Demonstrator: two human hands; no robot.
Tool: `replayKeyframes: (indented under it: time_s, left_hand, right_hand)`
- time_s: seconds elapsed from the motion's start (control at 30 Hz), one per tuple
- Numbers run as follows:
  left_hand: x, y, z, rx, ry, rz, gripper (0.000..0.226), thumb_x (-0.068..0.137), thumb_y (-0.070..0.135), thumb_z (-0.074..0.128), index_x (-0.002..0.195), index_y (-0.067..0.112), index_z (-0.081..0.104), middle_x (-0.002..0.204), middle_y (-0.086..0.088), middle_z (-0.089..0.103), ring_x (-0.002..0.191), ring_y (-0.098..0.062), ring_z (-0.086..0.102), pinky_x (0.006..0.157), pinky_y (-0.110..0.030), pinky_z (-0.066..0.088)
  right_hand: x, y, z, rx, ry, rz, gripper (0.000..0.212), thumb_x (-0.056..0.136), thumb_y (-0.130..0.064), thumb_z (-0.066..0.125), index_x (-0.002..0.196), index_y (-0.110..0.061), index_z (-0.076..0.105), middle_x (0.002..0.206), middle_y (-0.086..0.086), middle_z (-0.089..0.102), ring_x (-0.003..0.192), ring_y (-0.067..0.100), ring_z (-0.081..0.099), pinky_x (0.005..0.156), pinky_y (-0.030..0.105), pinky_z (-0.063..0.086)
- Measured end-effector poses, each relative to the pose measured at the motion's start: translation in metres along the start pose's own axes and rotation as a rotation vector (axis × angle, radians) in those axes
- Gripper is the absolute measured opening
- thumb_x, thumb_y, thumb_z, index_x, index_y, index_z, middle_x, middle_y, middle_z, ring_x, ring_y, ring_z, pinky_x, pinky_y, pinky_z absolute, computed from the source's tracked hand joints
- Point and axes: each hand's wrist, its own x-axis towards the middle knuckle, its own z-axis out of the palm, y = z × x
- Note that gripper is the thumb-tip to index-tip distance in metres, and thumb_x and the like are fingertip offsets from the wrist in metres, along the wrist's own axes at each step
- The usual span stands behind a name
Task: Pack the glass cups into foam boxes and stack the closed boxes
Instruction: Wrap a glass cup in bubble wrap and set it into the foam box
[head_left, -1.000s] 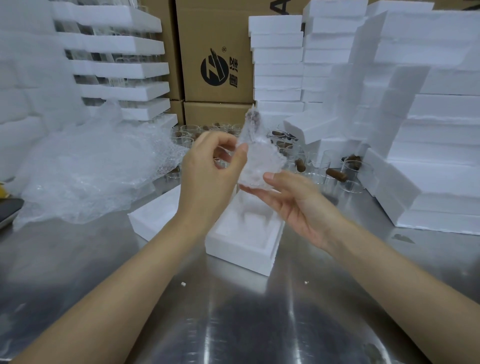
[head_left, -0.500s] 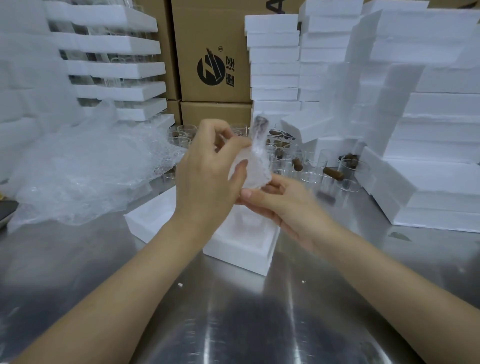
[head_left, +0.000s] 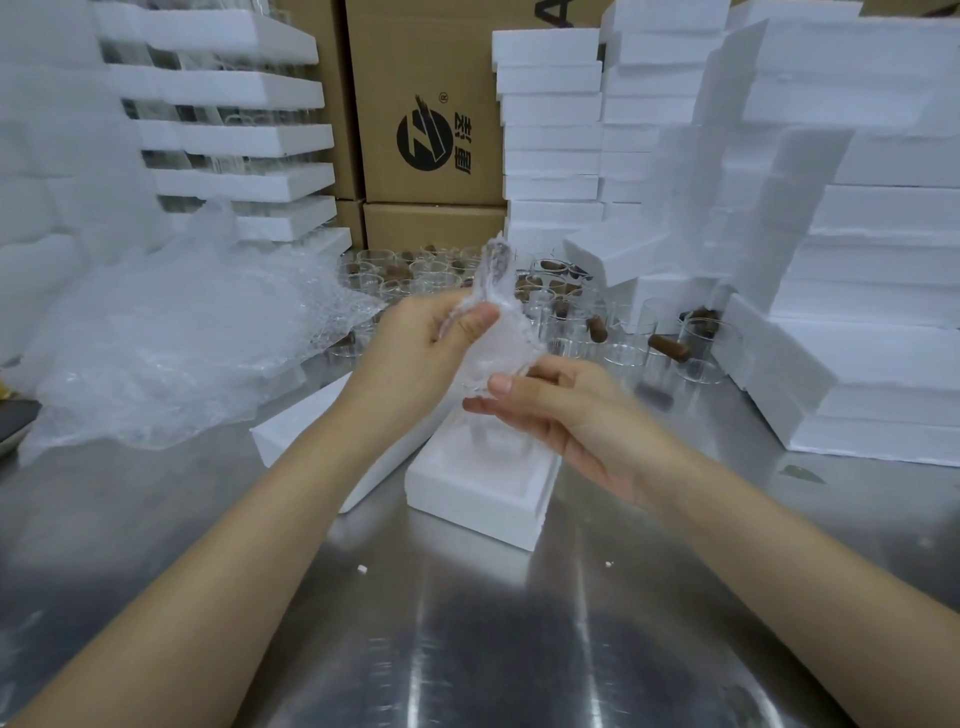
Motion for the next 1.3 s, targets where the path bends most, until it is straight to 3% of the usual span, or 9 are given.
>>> replayKeyframes:
  time_s: [0.13,0.33,0.43,0.5,0.6,0.83,0.93,1.07,1.3]
  left_hand:
    - [0.0,-0.005,0.001,0.175,0.073,-0.062,0.028,0.095,0.021,0.058,0.07,0.009,0.062,0.062,-0.008,0.056,0.059,-0.02,0.045,0.052,-0.027,0.032]
    - [0.006,-0.014,-0.013,0.032,0.262,-0.204,0.046,0.092,0.017,0.064,0.052,0.007,0.043,0.046,0.012,0.034,0.046,-0.007,0.027,0.048,-0.024,0.02]
    - [0.008,-0.021,-0.022,-0.051,0.258,-0.221,0.039,0.09,0.02,0.067,0.072,-0.013,0.058,0.061,-0.019,0.048,0.06,-0.016,0.039,0.06,-0.028,0.028]
    - [0.006,-0.024,-0.022,-0.041,0.219,-0.212,0.033,0.088,0.022,0.071,0.076,-0.009,0.067,0.07,-0.029,0.06,0.061,-0.018,0.047,0.062,-0.031,0.035]
    - [0.005,-0.022,-0.016,-0.011,0.136,-0.181,0.013,0.083,0.016,0.075,0.07,0.014,0.075,0.064,-0.006,0.071,0.054,-0.013,0.058,0.055,-0.024,0.045]
    - [-0.002,-0.005,0.002,0.233,-0.172,-0.059,0.008,0.075,0.014,0.08,0.079,0.02,0.077,0.042,0.03,0.051,0.048,0.016,0.049,0.049,-0.003,0.033]
    - [-0.002,-0.003,0.0,0.325,-0.214,-0.002,0.023,0.076,0.015,0.079,0.058,0.019,0.067,0.044,0.015,0.055,0.047,-0.001,0.046,0.048,-0.012,0.032]
    - [0.005,-0.003,-0.001,0.413,-0.397,0.002,0.005,0.079,0.015,0.078,0.083,0.012,0.078,0.073,-0.011,0.07,0.063,-0.021,0.057,0.059,-0.028,0.038]
    - [0.015,-0.004,0.0,0.421,-0.624,-0.127,0.011,0.08,0.011,0.076,0.076,0.021,0.073,0.093,-0.004,0.067,0.086,-0.022,0.061,0.077,-0.03,0.045]
  right_hand:
    - [0.002,0.004,0.001,-0.411,0.086,-0.095,0.029,0.07,-0.027,0.081,0.094,-0.012,0.072,0.095,0.004,0.076,0.095,0.018,0.071,0.086,0.025,0.056]
    - [0.009,-0.009,-0.014,-0.45,0.252,-0.282,0.013,0.091,-0.028,0.062,0.097,-0.023,0.071,0.088,0.0,0.072,0.075,0.015,0.068,0.07,0.025,0.056]
    - [0.012,-0.014,-0.035,-0.944,0.331,-0.335,0.019,0.096,-0.015,0.056,0.103,-0.023,0.071,0.104,-0.009,0.069,0.096,0.006,0.061,0.08,0.02,0.045]
    - [0.013,-0.008,-0.039,-1.154,0.229,-0.218,0.019,0.094,-0.014,0.056,0.097,-0.022,0.073,0.102,-0.011,0.068,0.099,0.005,0.058,0.079,0.018,0.038]
    - [0.016,0.006,-0.036,-1.397,0.193,-0.213,0.018,0.087,-0.008,0.056,0.082,-0.002,0.073,0.084,0.007,0.07,0.088,0.022,0.062,0.076,0.027,0.041]
    - [0.017,0.007,-0.034,-1.546,0.35,-0.232,0.022,0.085,-0.011,0.047,0.063,-0.011,0.052,0.069,0.009,0.058,0.069,0.03,0.056,0.061,0.034,0.047]
    - [0.017,0.006,-0.033,-1.564,0.381,-0.212,0.023,0.084,-0.011,0.047,0.062,-0.013,0.046,0.066,0.01,0.054,0.068,0.031,0.055,0.06,0.033,0.047]
    - [0.016,0.006,-0.033,-1.602,0.405,-0.181,0.023,0.086,-0.014,0.049,0.064,-0.005,0.052,0.062,0.007,0.046,0.063,0.028,0.048,0.05,0.027,0.034]
    - [0.017,0.004,-0.037,-1.56,0.463,-0.072,0.012,0.084,-0.019,0.057,0.083,-0.016,0.068,0.085,0.006,0.067,0.079,0.027,0.061,0.063,0.03,0.046]
